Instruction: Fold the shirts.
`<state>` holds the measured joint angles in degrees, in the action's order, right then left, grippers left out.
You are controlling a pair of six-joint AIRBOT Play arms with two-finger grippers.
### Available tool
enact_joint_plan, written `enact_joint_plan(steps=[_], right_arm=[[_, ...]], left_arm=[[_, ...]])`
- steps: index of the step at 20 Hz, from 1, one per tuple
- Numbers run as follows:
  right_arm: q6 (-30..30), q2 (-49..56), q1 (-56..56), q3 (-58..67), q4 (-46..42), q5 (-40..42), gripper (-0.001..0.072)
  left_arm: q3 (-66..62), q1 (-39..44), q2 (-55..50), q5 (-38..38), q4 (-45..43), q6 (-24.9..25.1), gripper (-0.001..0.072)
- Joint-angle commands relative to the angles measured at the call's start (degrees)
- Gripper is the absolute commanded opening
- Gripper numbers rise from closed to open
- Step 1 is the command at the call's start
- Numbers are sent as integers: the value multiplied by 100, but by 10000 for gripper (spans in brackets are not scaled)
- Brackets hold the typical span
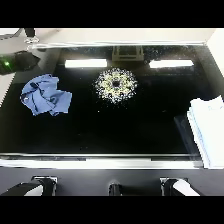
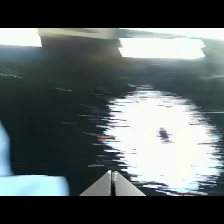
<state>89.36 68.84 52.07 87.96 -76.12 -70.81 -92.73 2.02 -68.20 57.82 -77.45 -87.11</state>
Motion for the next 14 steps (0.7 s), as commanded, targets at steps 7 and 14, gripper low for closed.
enact_joint_plan(steps=[7,14], right_arm=[[409,1060,-5007,-131,-579,-1735,665],[710,1180,-5163,-479,-319,-1692,665]], left_arm=[[1257,979,-837,2754,-2011,-901,563],[2203,1270,-249,1556,-1827,-1088,541]])
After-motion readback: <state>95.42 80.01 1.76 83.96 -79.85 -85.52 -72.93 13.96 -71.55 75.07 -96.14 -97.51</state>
